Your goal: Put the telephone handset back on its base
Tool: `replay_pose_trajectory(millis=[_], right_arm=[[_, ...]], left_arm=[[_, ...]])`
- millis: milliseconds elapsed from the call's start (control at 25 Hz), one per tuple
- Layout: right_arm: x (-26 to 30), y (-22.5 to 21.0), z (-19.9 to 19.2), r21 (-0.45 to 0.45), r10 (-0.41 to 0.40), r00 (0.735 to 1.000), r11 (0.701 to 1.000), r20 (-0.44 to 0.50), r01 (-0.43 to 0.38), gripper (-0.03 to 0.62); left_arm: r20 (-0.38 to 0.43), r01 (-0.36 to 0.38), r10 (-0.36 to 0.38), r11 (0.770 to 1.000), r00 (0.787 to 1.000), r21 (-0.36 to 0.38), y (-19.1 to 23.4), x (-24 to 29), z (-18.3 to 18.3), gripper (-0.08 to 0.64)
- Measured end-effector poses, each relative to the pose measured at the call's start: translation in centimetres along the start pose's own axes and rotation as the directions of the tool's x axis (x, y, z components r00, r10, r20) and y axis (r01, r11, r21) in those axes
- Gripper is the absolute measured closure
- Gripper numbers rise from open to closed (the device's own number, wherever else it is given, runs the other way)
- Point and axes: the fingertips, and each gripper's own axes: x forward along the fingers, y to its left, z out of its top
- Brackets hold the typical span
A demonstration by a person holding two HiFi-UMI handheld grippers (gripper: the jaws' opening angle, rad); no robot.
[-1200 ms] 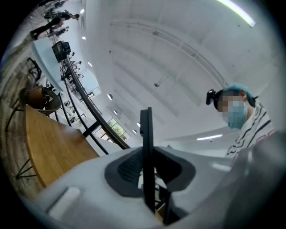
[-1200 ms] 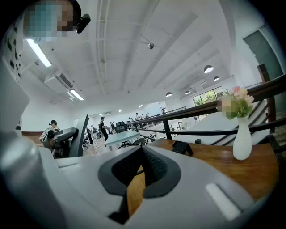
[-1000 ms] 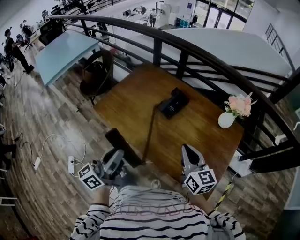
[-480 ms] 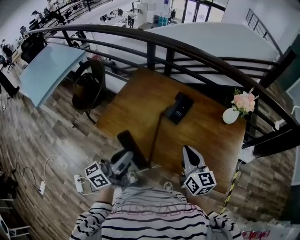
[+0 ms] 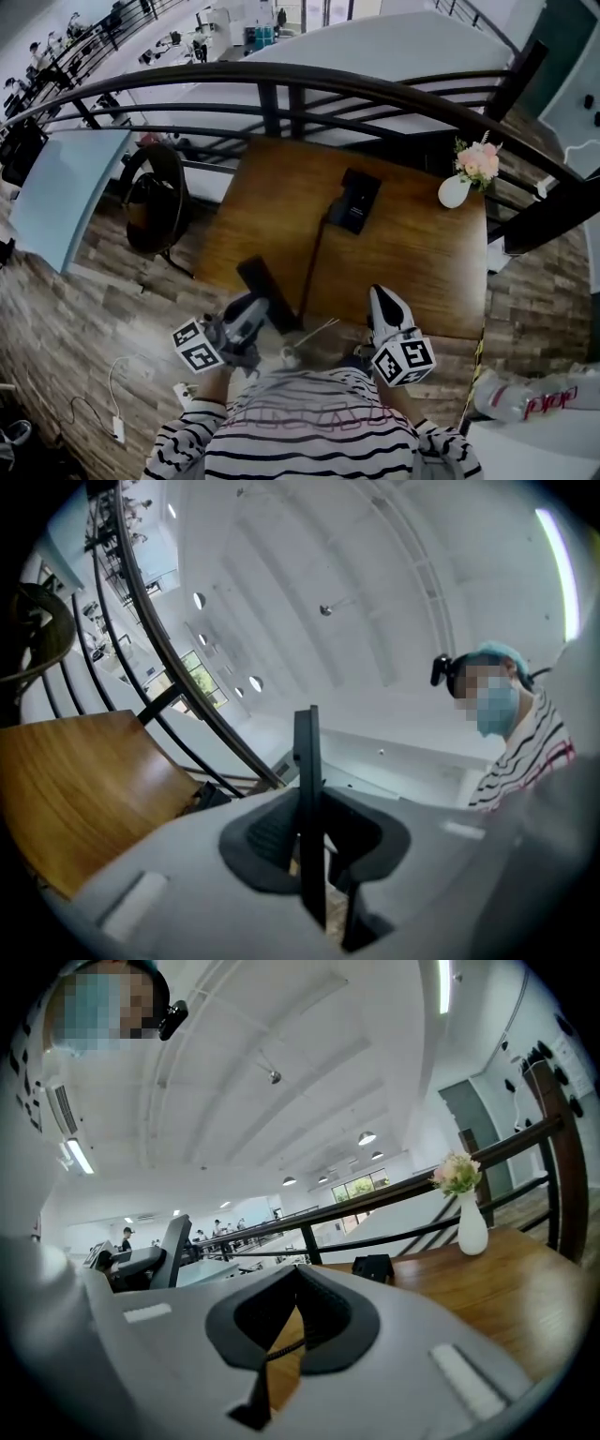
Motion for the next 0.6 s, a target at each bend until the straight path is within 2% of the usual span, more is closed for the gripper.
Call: replay_pose_trajectory(millis=[200, 400, 600], right_arm=[[-1.0, 1.3, -0.8, 0.016, -0.088, 0.996, 0.996, 0.013, 0.088, 0.592], [-0.9, 1.9, -0.6, 0.015, -0.119, 0.993, 0.993, 0.011, 0.119, 0.592], [-0.2, 0.0, 0.5, 0.011, -0.149, 0.989, 0.989, 0.024, 0.148, 0.592]], left_arm=[[-0.051, 0.066, -0.066, 0.998, 0.997, -0.003, 1.1, -0.4, 0.9, 0.489], [-0.096, 0.104, -0.105, 0.994, 0.99, -0.017, 2.4, 0.3, 1.4, 0.489], [-0.164, 0.139, -0.141, 0.99, 0.976, -0.019, 3.9, 3.0, 1.2, 0.489]])
